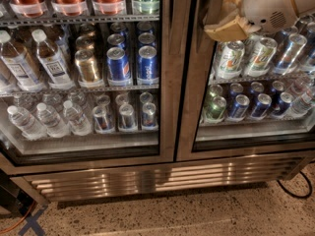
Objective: Open right fridge door
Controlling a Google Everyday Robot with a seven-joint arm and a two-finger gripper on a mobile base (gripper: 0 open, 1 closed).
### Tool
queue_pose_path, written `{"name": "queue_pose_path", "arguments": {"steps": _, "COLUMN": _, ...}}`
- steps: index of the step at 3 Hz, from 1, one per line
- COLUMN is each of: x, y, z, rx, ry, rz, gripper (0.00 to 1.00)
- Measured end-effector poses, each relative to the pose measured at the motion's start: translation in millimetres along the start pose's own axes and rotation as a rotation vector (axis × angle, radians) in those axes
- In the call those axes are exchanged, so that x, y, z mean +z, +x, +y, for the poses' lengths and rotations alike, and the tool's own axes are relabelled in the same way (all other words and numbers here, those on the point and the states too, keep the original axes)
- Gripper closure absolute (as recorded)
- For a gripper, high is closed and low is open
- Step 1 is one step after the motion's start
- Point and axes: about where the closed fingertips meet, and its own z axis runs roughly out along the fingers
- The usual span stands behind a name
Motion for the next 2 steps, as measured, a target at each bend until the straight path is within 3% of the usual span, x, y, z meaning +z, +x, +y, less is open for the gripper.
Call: {"name": "queue_pose_path", "arguments": {"steps": 2, "x": -1.6, "y": -1.8, "z": -0.6, "rx": 0.004, "ry": 0.001, "rz": 0.001, "gripper": 1.0}}
